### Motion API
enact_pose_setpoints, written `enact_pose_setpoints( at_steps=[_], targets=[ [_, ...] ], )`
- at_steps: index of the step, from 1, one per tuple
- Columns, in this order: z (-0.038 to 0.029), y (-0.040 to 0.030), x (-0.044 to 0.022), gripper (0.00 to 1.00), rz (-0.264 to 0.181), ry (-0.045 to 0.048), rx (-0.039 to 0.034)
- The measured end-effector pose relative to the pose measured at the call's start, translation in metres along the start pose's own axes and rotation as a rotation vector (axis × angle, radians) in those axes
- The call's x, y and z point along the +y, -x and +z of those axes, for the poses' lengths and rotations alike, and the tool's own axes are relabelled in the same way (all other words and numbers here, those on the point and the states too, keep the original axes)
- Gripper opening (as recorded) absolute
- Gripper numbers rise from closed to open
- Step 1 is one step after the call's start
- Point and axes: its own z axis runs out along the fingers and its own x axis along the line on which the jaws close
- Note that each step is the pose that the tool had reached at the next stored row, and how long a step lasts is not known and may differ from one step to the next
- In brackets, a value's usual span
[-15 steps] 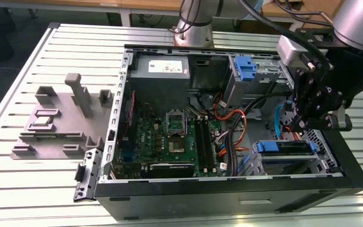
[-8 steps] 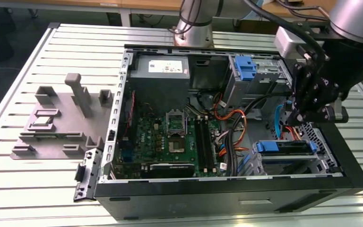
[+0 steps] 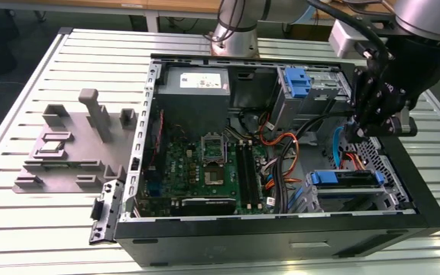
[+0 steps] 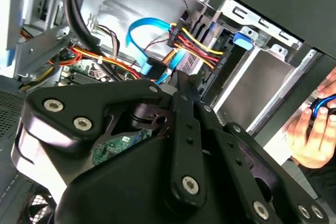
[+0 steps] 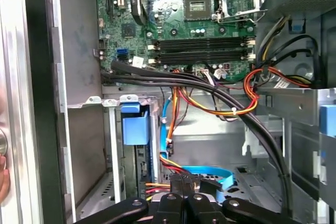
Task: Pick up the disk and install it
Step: 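Insert the second disk wire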
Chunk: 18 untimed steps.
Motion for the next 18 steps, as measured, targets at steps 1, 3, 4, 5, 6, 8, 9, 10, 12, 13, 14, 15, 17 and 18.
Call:
enact_pose_setpoints(
  at_steps=[1,3,4,5,6,8,9,10,12,13,14,15,17,18],
  targets=[
    [-0.0013,0.0010,0.0000,0.10,0.000,0.0000,0.0001],
    [-0.0036,0.0031,0.0000,0.10,0.000,0.0000,-0.0001],
    [-0.0048,0.0042,0.0000,0.10,0.000,0.0000,0.0000],
    [-0.0058,0.0052,0.0000,0.10,0.000,0.0000,0.0000],
    [-0.0068,0.0061,0.0000,0.10,0.000,0.0000,0.0000],
    [-0.0079,0.0092,0.0002,0.10,0.000,0.0000,0.0000],
    [-0.0083,0.0109,0.0002,0.10,0.000,0.0000,0.0000],
    [-0.0088,0.0122,0.0003,0.10,0.000,0.0000,-0.0001],
    [-0.0091,0.0134,0.0004,0.10,0.000,0.0012,-0.0013],
    [-0.0092,0.0138,0.0004,0.10,0.000,0.0017,-0.0016],
    [-0.0092,0.0145,0.0004,0.10,0.000,0.0019,-0.0016],
    [-0.0093,0.0158,0.0004,0.10,0.000,0.0021,-0.0017],
    [-0.0094,0.0185,0.0005,0.10,0.000,0.0025,-0.0017],
    [-0.0095,0.0199,0.0006,0.10,0.000,0.0027,-0.0016]
  ],
)
